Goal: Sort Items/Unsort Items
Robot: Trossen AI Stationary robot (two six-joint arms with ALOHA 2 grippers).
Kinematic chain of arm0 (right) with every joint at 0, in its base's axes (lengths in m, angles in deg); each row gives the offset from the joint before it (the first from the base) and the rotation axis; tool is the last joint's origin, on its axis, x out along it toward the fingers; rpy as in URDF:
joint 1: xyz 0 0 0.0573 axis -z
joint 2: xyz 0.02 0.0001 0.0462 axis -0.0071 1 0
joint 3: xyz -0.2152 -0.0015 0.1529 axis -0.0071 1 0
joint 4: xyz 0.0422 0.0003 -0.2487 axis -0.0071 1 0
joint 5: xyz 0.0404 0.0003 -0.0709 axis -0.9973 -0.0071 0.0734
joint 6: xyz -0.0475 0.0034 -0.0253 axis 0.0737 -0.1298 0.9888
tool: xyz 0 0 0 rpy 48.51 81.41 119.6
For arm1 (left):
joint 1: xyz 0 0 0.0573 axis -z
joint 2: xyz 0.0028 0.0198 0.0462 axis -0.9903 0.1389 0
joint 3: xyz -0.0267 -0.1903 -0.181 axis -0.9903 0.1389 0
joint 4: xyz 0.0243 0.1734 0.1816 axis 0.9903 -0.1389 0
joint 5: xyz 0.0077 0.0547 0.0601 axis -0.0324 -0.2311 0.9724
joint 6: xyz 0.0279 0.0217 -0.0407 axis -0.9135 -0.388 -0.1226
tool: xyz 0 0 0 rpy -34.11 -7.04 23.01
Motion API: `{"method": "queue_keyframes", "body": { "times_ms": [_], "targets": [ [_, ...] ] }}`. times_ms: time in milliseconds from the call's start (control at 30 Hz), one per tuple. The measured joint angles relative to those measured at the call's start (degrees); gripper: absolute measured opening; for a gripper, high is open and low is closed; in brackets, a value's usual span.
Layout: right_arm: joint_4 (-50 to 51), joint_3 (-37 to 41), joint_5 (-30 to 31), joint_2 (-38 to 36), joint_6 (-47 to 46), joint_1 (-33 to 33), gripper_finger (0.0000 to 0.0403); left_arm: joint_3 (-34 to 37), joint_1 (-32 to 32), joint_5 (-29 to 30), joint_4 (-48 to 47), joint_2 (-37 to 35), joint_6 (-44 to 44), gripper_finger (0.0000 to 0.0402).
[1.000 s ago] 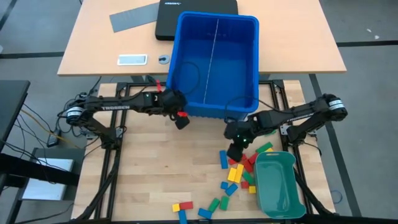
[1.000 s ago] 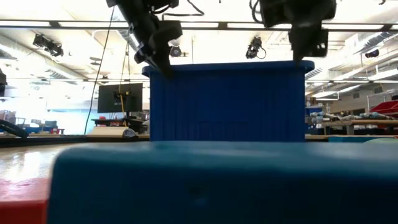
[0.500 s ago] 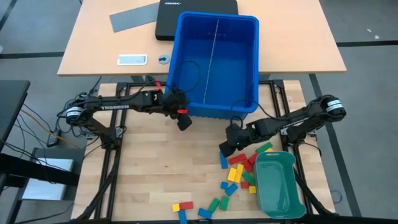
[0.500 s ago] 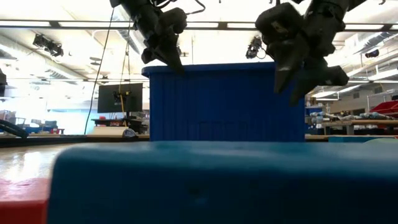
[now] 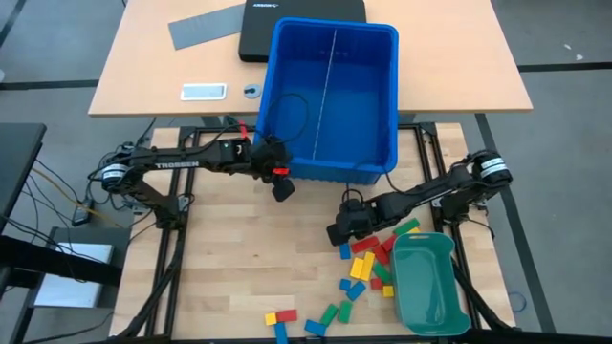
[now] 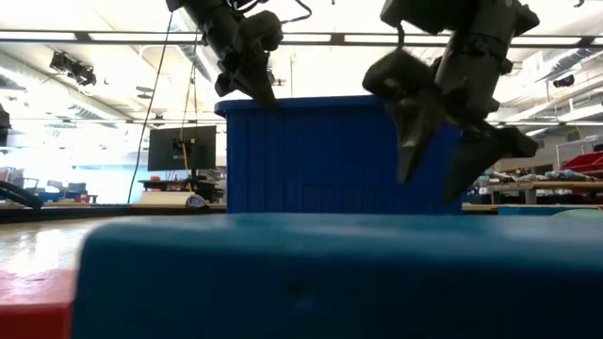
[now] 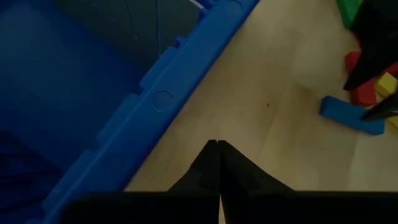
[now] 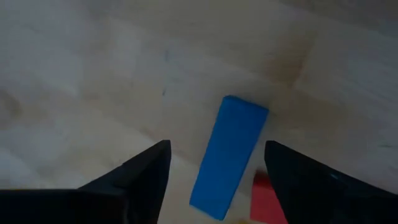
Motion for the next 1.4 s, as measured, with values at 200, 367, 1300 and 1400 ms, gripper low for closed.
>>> {"method": "queue_keyframes", "body": {
  "times_ms": [200, 367, 1300, 1400],
  "targets": [
    [0.91, -0.20, 0.44, 3.32, -4.55, -0.04, 0.0259, 0.00, 0.04, -0.62, 0.01, -0.02, -0.01, 0.0001],
    [2.33, -0.24, 2.52, 3.67, -7.25, -0.04, 0.0247, 0.04, 0.04, -0.62, -0.05, -0.02, -0.01, 0.0001],
    [0.30, -0.18, 2.71, 4.82, -4.93, 0.13, 0.0104, 0.09, 0.04, -1.41, 0.01, -0.05, 0.03, 0.0001],
    [0.40, -0.22, 2.89, 4.46, -4.18, 0.11, 0.0079, 0.09, 0.04, -1.45, 0.03, -0.06, 0.05, 0.0001]
  ]
}}
